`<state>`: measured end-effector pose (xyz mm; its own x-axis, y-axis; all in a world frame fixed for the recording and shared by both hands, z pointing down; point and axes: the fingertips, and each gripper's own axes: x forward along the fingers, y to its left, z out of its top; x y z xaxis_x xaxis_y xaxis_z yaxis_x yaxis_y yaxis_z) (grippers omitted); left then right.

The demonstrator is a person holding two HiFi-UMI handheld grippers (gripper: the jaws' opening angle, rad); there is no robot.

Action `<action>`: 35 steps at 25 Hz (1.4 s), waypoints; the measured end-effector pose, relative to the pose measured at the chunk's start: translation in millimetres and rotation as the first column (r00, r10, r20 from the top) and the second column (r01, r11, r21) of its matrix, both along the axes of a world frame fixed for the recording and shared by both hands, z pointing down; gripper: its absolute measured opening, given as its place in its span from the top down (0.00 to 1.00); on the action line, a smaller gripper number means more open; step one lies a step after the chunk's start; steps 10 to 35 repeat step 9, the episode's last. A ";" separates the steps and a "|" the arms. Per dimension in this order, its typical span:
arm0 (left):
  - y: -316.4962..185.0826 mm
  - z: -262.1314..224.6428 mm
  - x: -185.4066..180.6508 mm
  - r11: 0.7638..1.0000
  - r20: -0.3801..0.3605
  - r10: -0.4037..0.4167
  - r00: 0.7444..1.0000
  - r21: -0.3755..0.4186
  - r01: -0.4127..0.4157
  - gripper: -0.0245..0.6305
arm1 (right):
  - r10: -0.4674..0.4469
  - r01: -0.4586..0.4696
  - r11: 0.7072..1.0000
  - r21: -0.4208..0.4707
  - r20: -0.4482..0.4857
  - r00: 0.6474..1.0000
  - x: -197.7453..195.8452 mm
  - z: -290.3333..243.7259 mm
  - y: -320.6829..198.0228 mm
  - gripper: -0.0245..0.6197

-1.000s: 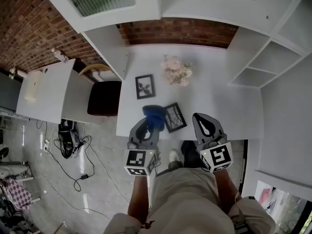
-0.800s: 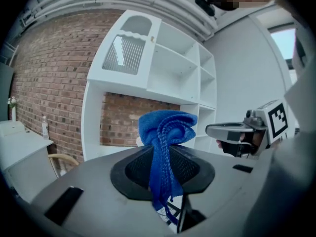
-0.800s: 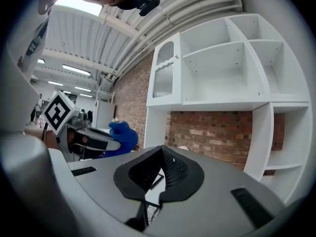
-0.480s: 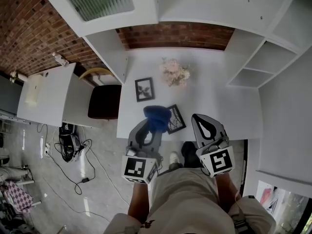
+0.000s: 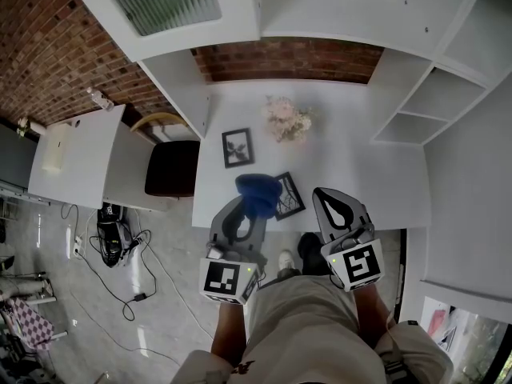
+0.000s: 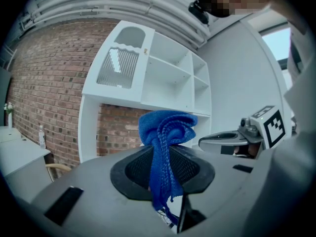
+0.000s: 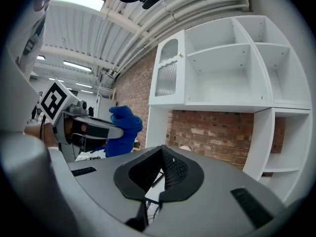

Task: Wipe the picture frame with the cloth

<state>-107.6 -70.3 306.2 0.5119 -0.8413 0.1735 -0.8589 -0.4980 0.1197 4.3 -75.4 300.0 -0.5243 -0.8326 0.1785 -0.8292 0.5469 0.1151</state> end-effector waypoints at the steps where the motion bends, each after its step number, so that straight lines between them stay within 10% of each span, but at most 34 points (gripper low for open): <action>1: 0.5 -0.2 0.4 1.000 -0.002 0.000 1.000 0.002 0.000 0.81 | 0.000 0.000 1.000 0.000 0.000 1.000 0.1 -0.1 0.6 0.97; 35: 2.8 2.4 1.3 1.000 -0.004 0.007 1.000 -0.001 -0.007 0.81 | -0.001 0.001 1.000 0.003 -0.001 1.000 -1.8 -0.5 2.6 0.97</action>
